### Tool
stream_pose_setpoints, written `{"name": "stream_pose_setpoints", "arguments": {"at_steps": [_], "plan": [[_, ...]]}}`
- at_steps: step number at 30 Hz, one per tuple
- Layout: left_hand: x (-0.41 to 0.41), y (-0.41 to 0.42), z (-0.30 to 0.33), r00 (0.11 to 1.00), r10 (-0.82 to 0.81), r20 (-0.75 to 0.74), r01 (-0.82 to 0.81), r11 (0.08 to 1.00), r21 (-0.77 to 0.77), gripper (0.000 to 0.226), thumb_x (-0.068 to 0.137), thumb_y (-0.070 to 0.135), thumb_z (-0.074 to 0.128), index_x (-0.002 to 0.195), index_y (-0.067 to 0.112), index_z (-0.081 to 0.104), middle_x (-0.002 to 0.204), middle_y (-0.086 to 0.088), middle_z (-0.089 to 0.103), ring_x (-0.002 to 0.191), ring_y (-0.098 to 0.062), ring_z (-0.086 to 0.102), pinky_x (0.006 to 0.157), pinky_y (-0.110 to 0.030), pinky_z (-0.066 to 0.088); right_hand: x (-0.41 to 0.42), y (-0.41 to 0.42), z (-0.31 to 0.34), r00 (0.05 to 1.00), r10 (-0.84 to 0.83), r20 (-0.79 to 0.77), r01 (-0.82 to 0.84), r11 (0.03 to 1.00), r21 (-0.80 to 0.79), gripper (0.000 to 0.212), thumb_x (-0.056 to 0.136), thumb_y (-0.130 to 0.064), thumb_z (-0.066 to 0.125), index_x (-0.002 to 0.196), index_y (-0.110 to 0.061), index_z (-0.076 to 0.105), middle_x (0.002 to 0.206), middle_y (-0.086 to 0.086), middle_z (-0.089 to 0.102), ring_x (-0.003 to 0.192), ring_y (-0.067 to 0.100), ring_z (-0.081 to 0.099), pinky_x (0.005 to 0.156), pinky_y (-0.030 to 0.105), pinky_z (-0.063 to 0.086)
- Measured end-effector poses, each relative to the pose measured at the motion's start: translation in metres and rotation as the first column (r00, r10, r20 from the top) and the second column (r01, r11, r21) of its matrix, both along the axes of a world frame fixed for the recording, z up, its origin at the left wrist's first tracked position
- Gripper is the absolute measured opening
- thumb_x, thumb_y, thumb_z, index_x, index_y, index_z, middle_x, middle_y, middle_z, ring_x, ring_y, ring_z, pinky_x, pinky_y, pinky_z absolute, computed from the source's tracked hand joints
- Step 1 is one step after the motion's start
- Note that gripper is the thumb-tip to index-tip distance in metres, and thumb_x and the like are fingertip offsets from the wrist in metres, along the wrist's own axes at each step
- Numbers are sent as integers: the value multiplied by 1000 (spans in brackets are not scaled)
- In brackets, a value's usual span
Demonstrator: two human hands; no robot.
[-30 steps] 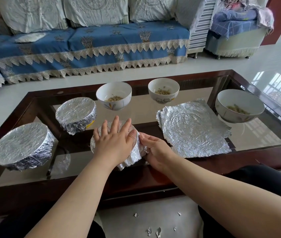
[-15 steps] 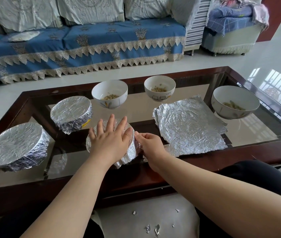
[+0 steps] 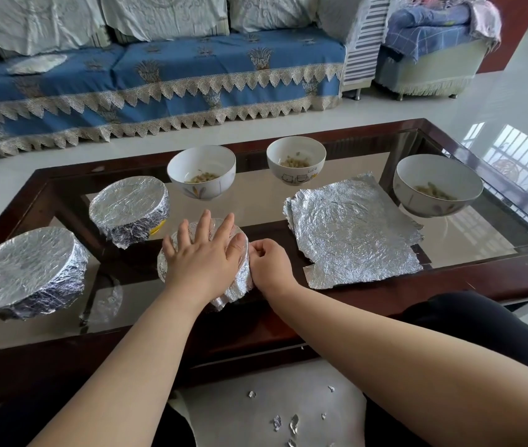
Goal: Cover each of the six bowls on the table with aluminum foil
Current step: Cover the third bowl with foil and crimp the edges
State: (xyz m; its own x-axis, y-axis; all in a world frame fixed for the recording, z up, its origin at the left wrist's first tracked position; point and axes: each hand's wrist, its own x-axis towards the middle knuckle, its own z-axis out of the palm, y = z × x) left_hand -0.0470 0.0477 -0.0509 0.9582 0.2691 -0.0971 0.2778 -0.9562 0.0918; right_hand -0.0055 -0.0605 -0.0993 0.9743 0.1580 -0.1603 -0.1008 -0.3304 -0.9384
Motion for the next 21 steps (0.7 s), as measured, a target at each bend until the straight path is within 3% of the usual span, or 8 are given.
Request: {"name": "stream_pose_setpoints", "arguments": {"at_steps": [2,5,7,9,12,15,18,21], "plan": [[0,0,0,1000,-1,3,1,1000,4,58,100,60,8,156,47,2,167,3,-4,152,-32,-4,120,-54,0,-1,-1,3,998,-1,60,3,999,-44,19,98,-16,49,96,-6,66,66,-7,56,61,9,51,55,14,36],[1,0,1,1000,-2,-2,2,1000,3,58,99,60,7,156,47,1,167,3,-5,152,-32,-4,120,-55,0,-1,-4,8,994,37,104,-23,991,-128,20,96,-15,50,87,-12,67,76,-1,64,68,12,51,64,24,36],[0,0,0,1000,0,-4,0,1000,5,58,99,60,6,156,47,1,167,3,-5,152,-32,-5,120,-55,-1,1,-7,9,991,80,107,-58,980,-191,36,94,-14,50,59,-21,54,58,-4,54,54,8,42,58,23,32],[0,0,0,1000,1,-3,-1,1000,4,59,99,61,5,156,47,0,167,3,-5,152,-32,-5,120,-55,-1,3,-8,10,993,85,83,-65,974,-216,44,92,-13,51,49,-17,41,47,-5,40,48,10,35,49,21,27],[0,-1,0,1000,3,1,-3,1000,1,59,99,61,6,155,48,1,167,3,-5,152,-32,-5,120,-55,-1,5,-8,9,1000,15,-21,-17,993,-120,36,92,-16,50,56,-16,52,42,-10,49,53,15,46,60,32,48],[0,-1,-1,1000,7,7,-7,1000,0,59,99,62,6,155,48,1,167,3,-4,152,-33,-4,119,-55,-1,0,-9,15,987,-50,-152,65,993,95,31,99,-23,44,78,-8,61,59,-4,64,60,22,60,78,52,57],[1,-1,-2,1000,19,17,-19,1000,-10,58,99,61,6,155,48,2,167,4,-3,152,-33,-3,119,-56,0,-9,-15,24,999,47,3,-47,997,64,35,102,-38,39,99,-14,65,77,1,65,80,21,65,84,40,52],[1,-2,-1,999,25,20,-25,1000,-5,55,102,55,9,155,47,1,167,3,-3,152,-33,-2,120,-56,1,-17,-14,31,980,187,69,-185,982,-32,41,101,-46,37,73,-24,57,61,-8,53,59,7,50,61,28,39]]}}
